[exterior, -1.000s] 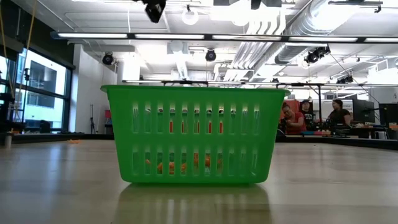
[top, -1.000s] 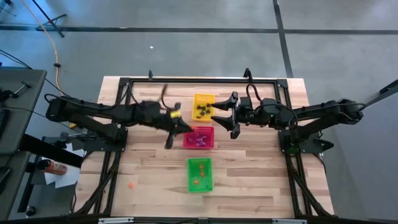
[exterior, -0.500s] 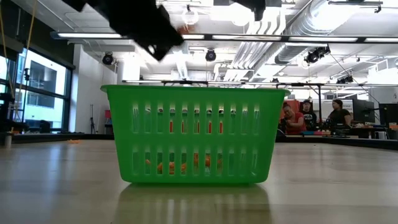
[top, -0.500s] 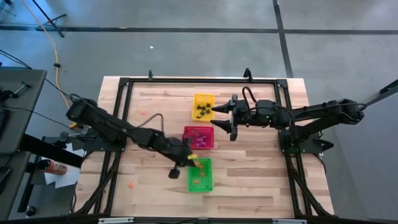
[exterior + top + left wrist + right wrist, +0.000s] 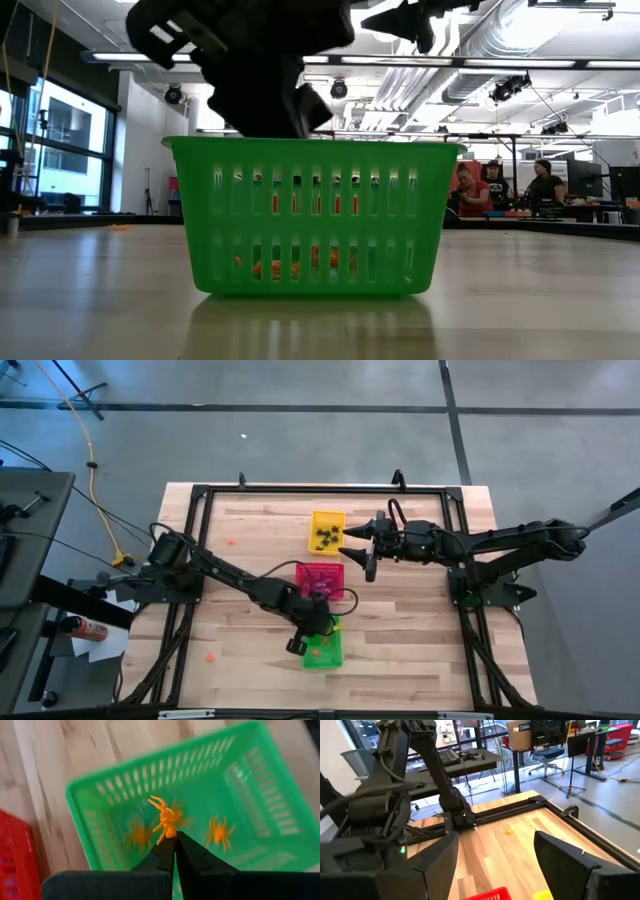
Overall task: Sort Halloween decoration
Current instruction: Put the orange spider toy into the green bin
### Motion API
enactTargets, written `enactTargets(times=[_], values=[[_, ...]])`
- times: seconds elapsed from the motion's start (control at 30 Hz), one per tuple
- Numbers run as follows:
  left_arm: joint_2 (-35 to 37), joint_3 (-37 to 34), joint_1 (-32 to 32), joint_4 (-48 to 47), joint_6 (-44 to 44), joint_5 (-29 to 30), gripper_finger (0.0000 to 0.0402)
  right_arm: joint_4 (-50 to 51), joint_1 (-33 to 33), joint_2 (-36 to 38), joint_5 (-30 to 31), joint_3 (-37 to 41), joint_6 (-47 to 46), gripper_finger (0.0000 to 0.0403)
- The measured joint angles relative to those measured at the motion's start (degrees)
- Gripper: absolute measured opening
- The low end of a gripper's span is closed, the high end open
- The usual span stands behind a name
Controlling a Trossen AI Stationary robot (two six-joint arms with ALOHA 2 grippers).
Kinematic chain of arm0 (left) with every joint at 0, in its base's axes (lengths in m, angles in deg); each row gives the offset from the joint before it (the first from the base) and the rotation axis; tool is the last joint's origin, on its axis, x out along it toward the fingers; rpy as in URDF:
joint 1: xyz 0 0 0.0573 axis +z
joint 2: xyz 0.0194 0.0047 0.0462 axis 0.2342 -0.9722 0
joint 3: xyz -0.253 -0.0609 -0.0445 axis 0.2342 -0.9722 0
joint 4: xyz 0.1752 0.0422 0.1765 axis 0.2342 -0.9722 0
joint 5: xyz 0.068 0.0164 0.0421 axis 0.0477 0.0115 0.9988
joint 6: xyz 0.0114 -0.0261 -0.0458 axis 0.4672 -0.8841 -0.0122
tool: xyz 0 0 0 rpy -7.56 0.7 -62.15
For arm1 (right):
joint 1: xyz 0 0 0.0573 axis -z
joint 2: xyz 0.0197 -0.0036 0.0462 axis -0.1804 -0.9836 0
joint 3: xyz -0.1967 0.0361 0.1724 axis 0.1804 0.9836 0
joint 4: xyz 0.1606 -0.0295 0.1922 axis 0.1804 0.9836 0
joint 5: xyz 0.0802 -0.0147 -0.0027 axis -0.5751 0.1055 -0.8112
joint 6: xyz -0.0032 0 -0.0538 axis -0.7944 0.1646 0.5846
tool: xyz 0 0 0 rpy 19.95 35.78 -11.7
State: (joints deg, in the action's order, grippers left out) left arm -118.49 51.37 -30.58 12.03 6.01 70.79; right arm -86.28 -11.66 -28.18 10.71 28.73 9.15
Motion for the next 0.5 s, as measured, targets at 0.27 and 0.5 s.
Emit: enactTargets(times=[0.27, 0.5], values=[[-3.0, 2.0, 0.0, -1.7, -2.0, 0.5, 0.0, 2.4, 0.1, 0.0, -0.1, 0.0, -0.4, 0.0257], [-3.0, 2.0, 0.0, -3.2, -2.4, 0.7, 0.0013, 2.9, 0.2, 0.0, -0.2, 0.0, -0.4, 0.0257]])
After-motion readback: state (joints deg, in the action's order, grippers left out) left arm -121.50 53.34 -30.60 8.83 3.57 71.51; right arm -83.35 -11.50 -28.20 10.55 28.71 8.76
